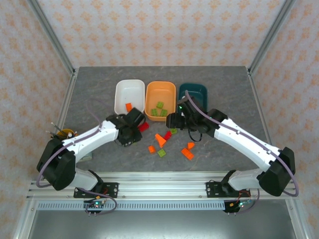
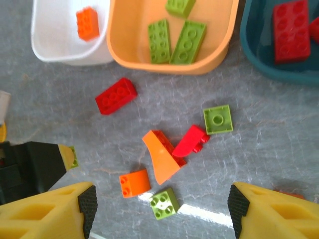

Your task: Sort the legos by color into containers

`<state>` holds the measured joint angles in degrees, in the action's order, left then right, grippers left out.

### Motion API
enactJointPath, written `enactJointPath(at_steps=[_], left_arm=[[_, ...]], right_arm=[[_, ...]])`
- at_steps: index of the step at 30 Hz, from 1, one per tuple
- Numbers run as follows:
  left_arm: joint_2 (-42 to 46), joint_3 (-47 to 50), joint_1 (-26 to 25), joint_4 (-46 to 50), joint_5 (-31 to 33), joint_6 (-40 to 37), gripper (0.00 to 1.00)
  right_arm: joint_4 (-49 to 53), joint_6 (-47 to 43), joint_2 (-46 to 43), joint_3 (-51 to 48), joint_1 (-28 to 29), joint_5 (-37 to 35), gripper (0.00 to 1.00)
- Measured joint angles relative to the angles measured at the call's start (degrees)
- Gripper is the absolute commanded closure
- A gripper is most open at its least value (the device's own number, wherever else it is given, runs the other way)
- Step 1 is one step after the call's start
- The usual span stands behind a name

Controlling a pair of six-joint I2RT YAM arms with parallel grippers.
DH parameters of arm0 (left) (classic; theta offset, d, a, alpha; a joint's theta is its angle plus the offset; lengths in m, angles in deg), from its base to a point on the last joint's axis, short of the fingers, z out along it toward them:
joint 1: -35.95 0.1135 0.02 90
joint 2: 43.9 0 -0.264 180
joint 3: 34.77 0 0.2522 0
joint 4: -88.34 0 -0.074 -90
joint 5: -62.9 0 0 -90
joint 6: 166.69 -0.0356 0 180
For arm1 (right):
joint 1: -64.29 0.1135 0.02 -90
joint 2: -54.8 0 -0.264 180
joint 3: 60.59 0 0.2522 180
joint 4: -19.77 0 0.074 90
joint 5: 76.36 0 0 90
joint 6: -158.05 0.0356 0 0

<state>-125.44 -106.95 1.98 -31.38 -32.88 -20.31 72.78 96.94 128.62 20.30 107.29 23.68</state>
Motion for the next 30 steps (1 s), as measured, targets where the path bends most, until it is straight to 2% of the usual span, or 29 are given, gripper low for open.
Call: enactJointPath(at_steps=[5,12,19,21,23,30], left_arm=[[-9.99,-21.49,0.87,2.89,0.68,-5.42,0.82],[-34.73,-49.77,1.51,4.74,-1.2,-11.34,0.82],[-57.77,-74.38,2.49,8.87,-3.72,-14.53,0.81],[-61.26,-77.79,2.93,10.29,-4.11,-14.78,0.77],[-62.86,-78.44,3.45,10.84,-4.44,-14.93,0.68],[-63.08,-78.64,4.39,12.2,-5.84,-15.82,0.43]], right_arm=[[0.13,1.44,-2.6,1.66,-4.9,-1.49,0.28],[-0.04,4.48,-2.93,1.73,-13.46,1.25,0.28],[-0.24,5.92,-3.45,1.66,-15.76,4.02,0.28],[-0.35,6.49,-4.31,1.29,-15.85,4.52,0.27],[-0.28,6.93,-5.7,0.22,-15.85,4.81,0.27],[0.94,7.08,-7.78,-1.2,-15.85,4.94,0.26]])
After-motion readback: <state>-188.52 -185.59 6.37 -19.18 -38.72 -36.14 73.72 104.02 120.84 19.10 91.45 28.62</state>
